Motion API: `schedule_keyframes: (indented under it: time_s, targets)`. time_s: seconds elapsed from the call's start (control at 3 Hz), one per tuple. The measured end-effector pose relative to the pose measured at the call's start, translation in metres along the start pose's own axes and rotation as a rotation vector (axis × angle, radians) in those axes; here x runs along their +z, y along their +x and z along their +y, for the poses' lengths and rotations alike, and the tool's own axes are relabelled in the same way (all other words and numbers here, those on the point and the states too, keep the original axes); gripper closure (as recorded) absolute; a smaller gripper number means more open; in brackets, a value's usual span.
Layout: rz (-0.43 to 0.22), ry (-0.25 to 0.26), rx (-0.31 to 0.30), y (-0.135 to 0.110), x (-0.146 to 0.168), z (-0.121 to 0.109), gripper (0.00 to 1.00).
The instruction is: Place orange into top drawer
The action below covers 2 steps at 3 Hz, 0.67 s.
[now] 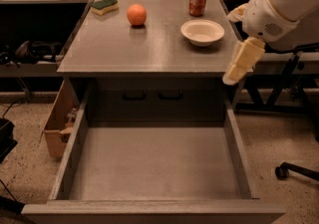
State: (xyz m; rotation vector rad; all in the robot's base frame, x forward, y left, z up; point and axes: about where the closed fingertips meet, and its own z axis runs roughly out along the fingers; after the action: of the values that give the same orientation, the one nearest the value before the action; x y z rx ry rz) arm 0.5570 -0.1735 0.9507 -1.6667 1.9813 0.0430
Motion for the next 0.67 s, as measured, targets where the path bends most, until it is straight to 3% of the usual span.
schedule_keyframes:
  time_s: [0.33,0.67]
  targets:
    - [-0.202,0.043,0.015,-0.048,0.056,-0.074,0.00]
    - [-0.280,0.089,0.058,-0.093,0.094,-0.132,0.00]
